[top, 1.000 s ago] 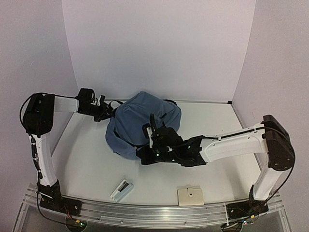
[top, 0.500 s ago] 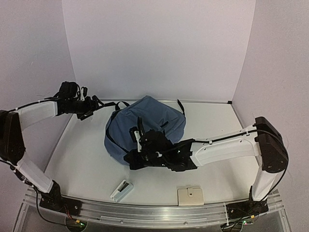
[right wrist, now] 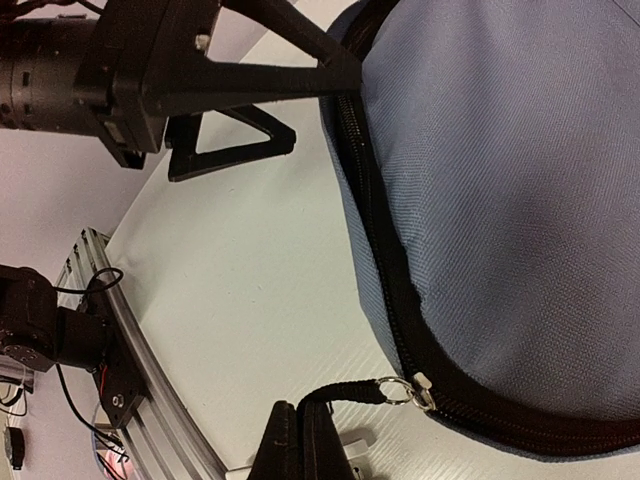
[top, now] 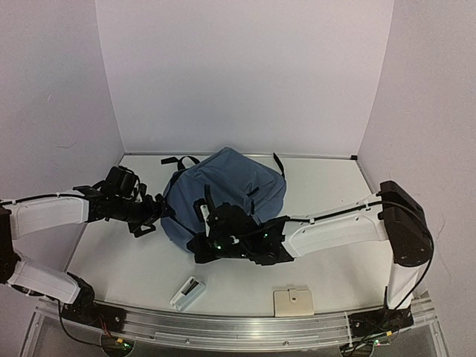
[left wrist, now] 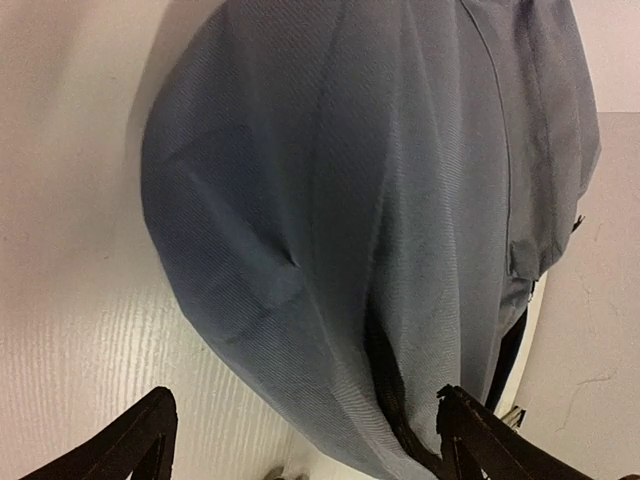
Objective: Pack the student bag
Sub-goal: Zip the student bag at the center of the board.
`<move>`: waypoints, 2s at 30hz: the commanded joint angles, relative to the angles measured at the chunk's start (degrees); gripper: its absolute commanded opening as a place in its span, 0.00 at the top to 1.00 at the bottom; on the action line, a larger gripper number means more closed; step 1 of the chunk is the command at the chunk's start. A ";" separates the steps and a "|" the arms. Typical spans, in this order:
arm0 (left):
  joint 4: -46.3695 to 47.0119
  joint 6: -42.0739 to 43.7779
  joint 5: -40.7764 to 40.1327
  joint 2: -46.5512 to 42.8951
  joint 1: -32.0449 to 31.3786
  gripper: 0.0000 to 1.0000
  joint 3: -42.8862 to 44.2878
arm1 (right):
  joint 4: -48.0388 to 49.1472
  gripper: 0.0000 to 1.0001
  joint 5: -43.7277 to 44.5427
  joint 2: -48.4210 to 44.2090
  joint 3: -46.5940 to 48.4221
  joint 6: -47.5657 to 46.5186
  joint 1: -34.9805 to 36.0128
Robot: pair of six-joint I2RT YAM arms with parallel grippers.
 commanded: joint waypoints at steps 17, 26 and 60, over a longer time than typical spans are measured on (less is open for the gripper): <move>10.35 -6.03 1.29 3.00 -1.86 1.00 -1.55 | -1.98 1.00 6.24 -6.43 -3.96 2.17 -1.12; 6.39 -3.59 -2.01 3.43 -0.82 1.00 -0.19 | -6.41 1.00 7.15 -14.53 -13.21 1.55 -9.45; 1.04 2.74 2.28 -1.85 8.40 1.00 -0.55 | -11.68 0.29 1.02 -19.56 -13.91 -15.07 -34.46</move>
